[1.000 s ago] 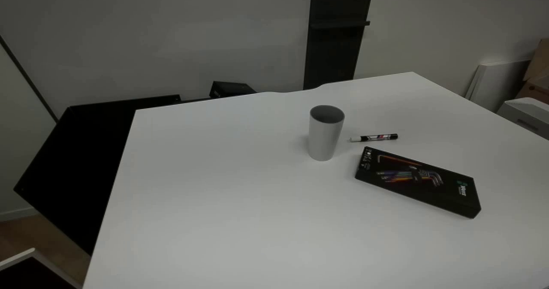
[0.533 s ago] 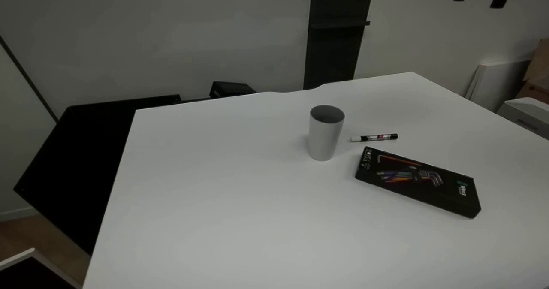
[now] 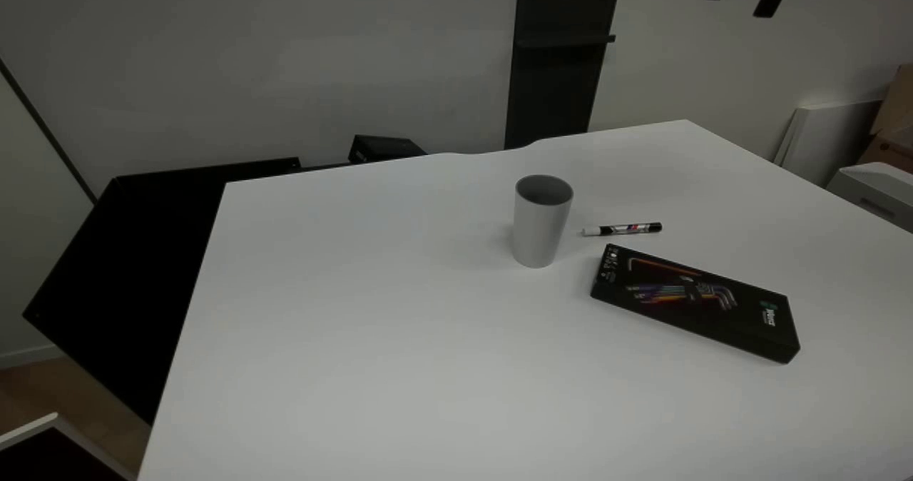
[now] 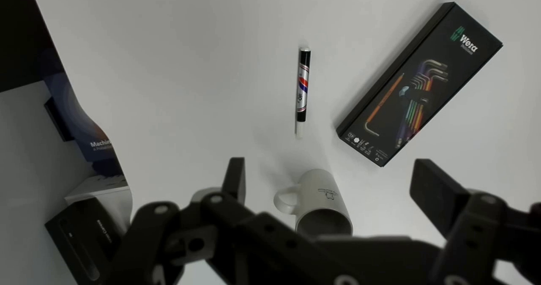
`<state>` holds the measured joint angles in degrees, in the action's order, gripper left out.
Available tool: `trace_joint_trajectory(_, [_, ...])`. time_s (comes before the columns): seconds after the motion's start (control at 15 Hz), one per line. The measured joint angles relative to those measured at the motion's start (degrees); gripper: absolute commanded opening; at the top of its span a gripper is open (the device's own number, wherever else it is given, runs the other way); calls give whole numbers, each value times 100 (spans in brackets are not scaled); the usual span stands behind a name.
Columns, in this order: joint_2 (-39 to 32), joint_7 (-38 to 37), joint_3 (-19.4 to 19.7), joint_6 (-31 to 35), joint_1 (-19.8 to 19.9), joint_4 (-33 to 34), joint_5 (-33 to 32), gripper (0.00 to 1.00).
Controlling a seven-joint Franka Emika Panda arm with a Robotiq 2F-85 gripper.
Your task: Put the marker in the white mug
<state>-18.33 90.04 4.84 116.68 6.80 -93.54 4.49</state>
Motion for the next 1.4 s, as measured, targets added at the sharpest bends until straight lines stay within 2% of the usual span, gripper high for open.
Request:
trace_joint_trajectory(0.67, [-7, -4, -36, 110, 13, -53, -65, 100])
trace_joint_trajectory(1.13, [-214, 4, -387, 1770, -37, -750, -116, 100])
trace_joint_trajectory(1.4, [-452, 29, -584, 2198, -21, -932, -61, 100])
